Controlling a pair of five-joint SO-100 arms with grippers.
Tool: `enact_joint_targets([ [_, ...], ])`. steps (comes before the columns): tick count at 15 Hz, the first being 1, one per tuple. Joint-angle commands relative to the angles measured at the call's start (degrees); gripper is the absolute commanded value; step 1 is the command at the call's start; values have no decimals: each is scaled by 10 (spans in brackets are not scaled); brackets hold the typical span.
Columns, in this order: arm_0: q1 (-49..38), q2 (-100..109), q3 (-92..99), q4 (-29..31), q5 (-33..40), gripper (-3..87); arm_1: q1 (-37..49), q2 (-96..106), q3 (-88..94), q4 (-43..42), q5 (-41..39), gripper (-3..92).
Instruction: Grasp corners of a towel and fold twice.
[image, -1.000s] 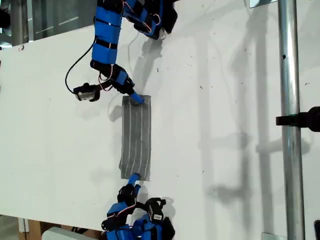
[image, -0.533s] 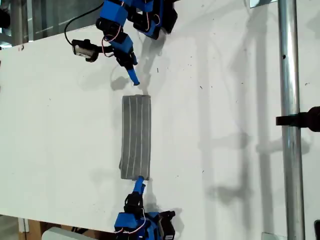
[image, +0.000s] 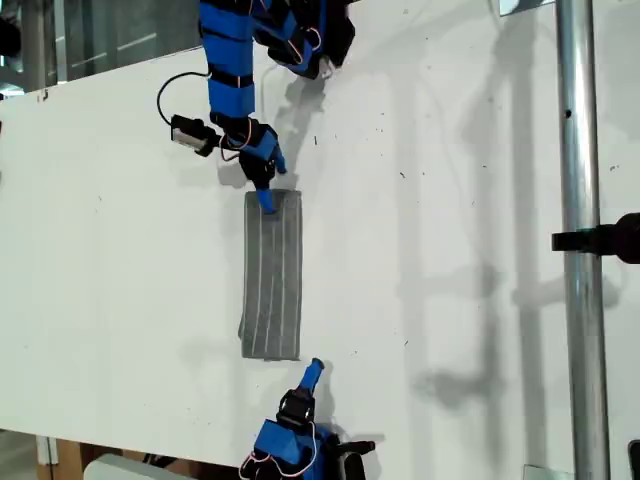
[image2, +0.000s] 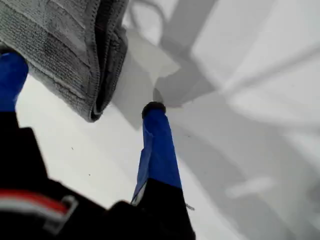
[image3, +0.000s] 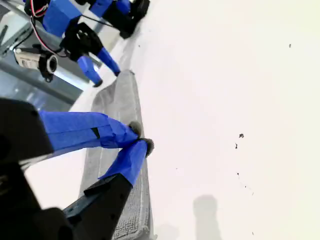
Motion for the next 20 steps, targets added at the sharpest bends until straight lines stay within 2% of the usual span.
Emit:
enact_joint_targets([
  [1, 5, 4, -4, 6, -17, -1, -25, -134, -141, -49, 10, 437],
  [3, 3, 4, -9, 22, -26, -3, -39, -218, -232, -81, 13, 362],
  [4, 2, 4, -10, 25, -28, -4, -40, -236, -250, -112, 7, 247],
  [6, 2, 4, -12, 27, -32, -10, -15, -229, -255, -83, 6, 5],
  [8, 6, 4, -15, 33, -35, -17, -2, -122, -194, -9, -29, -2],
  [10, 6, 4, -12, 33, -35, -17, 7, 82, -76, 95, -40, -2],
  [14, 0, 4, -11, 29, -22, -17, 11, 511, 31, 430, -24, -2],
  [15, -2, 4, -11, 27, -20, -17, 6, 555, 21, 478, -17, -2],
  [16, -4, 4, -11, 26, -20, -17, -10, 556, 11, 450, -18, -2],
  [18, -7, 4, -9, 20, -18, -17, -46, 408, -33, 262, -35, -2],
  [20, -6, 4, -11, 20, -18, -18, -60, 200, -125, 115, -63, -2],
])
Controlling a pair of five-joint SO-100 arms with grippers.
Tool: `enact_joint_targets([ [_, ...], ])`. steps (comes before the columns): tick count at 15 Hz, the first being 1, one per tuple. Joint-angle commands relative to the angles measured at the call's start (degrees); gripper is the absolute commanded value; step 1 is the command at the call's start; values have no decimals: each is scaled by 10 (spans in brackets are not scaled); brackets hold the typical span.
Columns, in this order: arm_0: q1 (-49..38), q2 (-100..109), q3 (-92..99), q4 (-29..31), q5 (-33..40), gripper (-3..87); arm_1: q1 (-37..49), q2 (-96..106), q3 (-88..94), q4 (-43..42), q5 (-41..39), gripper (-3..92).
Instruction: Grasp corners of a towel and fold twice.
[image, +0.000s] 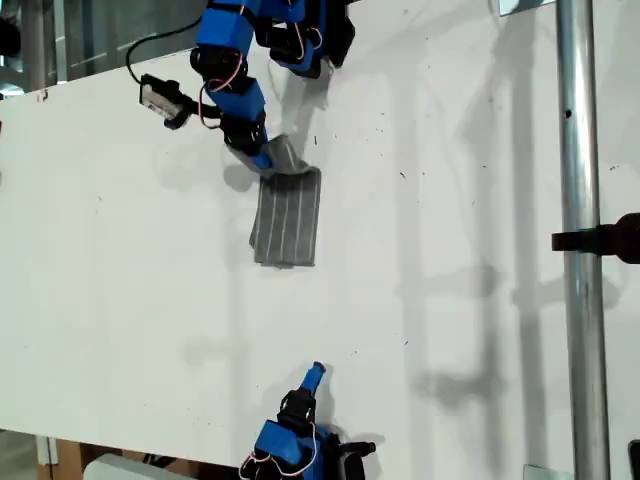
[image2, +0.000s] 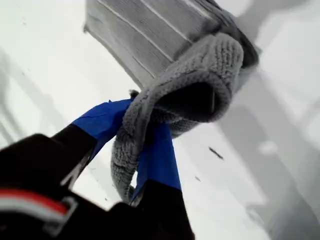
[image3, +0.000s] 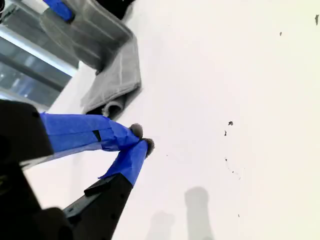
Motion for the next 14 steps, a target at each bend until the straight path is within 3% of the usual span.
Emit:
enact_joint_targets([
  [1, -7, 4, -11, -12, -2, -18, -22, -212, -136, -143, -28, -2],
  [6, -8, 4, 4, -20, -7, -18, -43, -465, -321, -274, -57, -1],
  [7, -8, 4, 5, -21, -7, -18, -38, -497, -329, -300, -47, 91],
  [8, -8, 4, 6, -22, -7, -18, -32, -508, -333, -329, -35, 287],
  [9, -7, 4, 7, -22, -7, -18, -32, -490, -334, -358, -41, 329],
  [11, -6, 4, 11, -21, -8, -18, -17, -428, -347, -396, -51, 123],
  [13, -11, 4, 22, -27, -7, -17, 5, -355, -383, -379, -100, 96],
  [14, -14, 4, 33, -36, -9, -17, 19, -316, -384, -316, -100, 96],
])
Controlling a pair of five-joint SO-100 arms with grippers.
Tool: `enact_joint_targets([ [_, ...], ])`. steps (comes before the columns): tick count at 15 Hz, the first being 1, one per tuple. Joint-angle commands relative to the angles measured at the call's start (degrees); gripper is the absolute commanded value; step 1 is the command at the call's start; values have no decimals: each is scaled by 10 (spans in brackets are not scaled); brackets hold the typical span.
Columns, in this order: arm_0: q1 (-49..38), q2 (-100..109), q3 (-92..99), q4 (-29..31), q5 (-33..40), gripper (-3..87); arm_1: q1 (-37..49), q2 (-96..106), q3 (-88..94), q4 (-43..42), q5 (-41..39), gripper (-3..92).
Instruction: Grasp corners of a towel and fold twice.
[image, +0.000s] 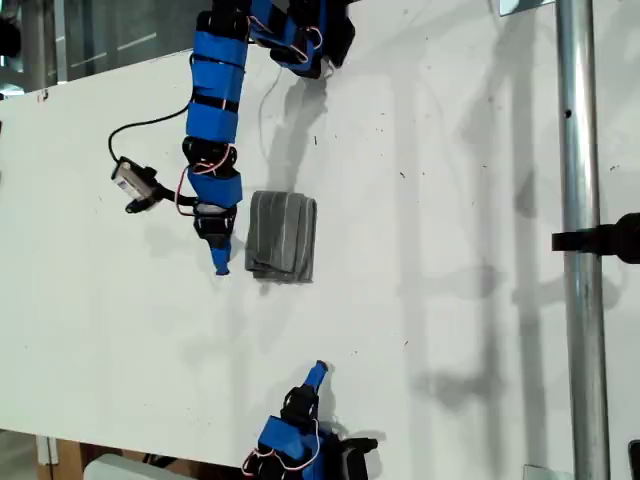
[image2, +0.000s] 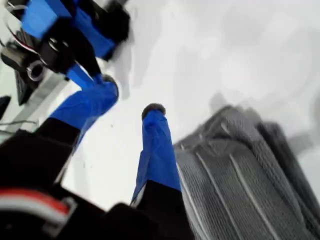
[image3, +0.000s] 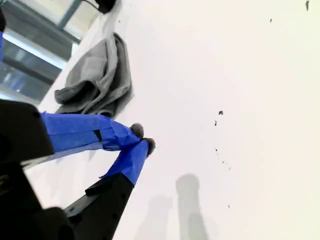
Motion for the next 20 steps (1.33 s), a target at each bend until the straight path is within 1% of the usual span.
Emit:
enact_joint_targets([
  [1, -16, 4, 10, -23, -13, -17, 28, 142, -3, 111, -30, 71],
  [2, -18, 4, 22, -21, -21, -15, 36, 207, 57, 187, -35, -2],
  [3, -18, 4, 32, -15, -24, -11, 41, 281, 143, 274, -8, -2],
  [4, -18, 4, 35, 1, -24, -18, 35, 380, 264, 310, 9, -2],
  [5, -25, 4, 35, 34, -47, -23, 24, 497, 389, 338, 46, -3],
  [6, -36, 2, 35, 57, -81, -23, 12, 625, 496, 384, 88, -3],
  [7, -44, 3, 35, 56, -105, -23, 1, 750, 572, 453, 120, -3],
  [8, -57, 3, 35, 56, -109, -23, -9, 868, 617, 527, 137, -3],
  [9, -68, 3, 35, 56, -78, -23, -15, 963, 659, 564, 147, -3],
  [10, -73, 3, 35, 56, -46, -23, -25, 950, 679, 559, 196, -3],
  [11, -73, 3, 35, 56, -29, -23, -44, 954, 707, 570, 275, 2],
  [12, -73, 3, 35, 56, 54, -23, -62, 950, 707, 572, 314, 37],
  [13, -69, 3, 35, 57, 163, -23, -65, 954, 706, 573, 311, 104],
  [14, -67, 3, 35, 55, 249, -23, -56, 954, 705, 584, 268, 104],
  [15, -71, 3, 35, 55, 243, -23, -47, 954, 704, 595, 209, 104],
  [20, -71, 3, 35, 55, 243, -23, -40, 955, 704, 595, 209, 104],
])
